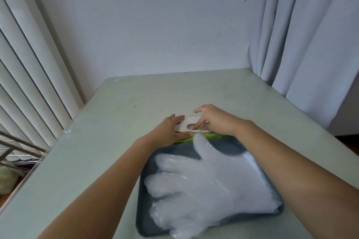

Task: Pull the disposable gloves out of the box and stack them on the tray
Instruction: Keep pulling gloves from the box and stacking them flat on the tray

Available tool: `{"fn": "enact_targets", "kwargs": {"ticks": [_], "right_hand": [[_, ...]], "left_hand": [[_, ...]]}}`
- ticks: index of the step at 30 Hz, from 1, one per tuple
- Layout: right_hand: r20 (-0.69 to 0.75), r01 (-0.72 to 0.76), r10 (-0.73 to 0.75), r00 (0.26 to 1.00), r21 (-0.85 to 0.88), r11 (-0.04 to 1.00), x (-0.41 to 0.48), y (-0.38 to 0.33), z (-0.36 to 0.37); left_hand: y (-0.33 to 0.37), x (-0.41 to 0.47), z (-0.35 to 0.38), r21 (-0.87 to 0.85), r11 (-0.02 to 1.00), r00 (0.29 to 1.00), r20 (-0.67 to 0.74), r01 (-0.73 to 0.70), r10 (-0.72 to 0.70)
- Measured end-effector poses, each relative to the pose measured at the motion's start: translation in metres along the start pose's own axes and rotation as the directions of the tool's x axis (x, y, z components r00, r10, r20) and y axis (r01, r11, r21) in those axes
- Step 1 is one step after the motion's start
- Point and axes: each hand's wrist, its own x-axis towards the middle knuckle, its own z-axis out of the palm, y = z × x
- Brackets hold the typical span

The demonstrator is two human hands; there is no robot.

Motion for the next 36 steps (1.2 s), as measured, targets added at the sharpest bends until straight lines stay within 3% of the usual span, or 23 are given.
{"fn": "enact_targets", "kwargs": {"ticks": [4, 15, 20, 27, 33, 36], "right_hand": [[0.063, 0.115, -0.111, 0.992, -0.063, 0.991, 0.012, 0.007, -0.001], [-0.173, 0.269, -0.277, 0.945, -0.066, 0.961, 0.024, 0.028, 0.018], [-0.361, 0.222, -0.136, 0.923, 0.207, 0.953, 0.019, 0.029, 0.015], [-0.481, 0.152, 0.071, 0.874, 0.409, 0.900, 0.017, 0.022, 0.004], [-0.607, 0.268, 0.253, 0.753, 0.634, 0.725, 0.007, 0.017, -0.032], [-0.541, 0.282, 0.328, 0.774, 0.759, 0.586, -0.001, 0.015, -0.047]], "left_hand": [[-0.010, 0.010, 0.005, -0.015, 1.000, 0.999, 0.034, -0.013, 0.014], [-0.018, 0.017, 0.009, 0.037, 0.999, 0.996, 0.088, -0.012, 0.009], [-0.017, 0.018, 0.009, 0.054, 0.998, 0.995, 0.094, -0.025, 0.020], [-0.016, 0.016, 0.008, 0.064, 0.998, 0.994, 0.109, -0.018, 0.011], [-0.014, 0.013, 0.006, 0.035, 0.999, 0.993, 0.116, -0.016, 0.012], [-0.011, 0.013, 0.004, 0.057, 0.998, 0.992, 0.125, 0.018, -0.025]]}}
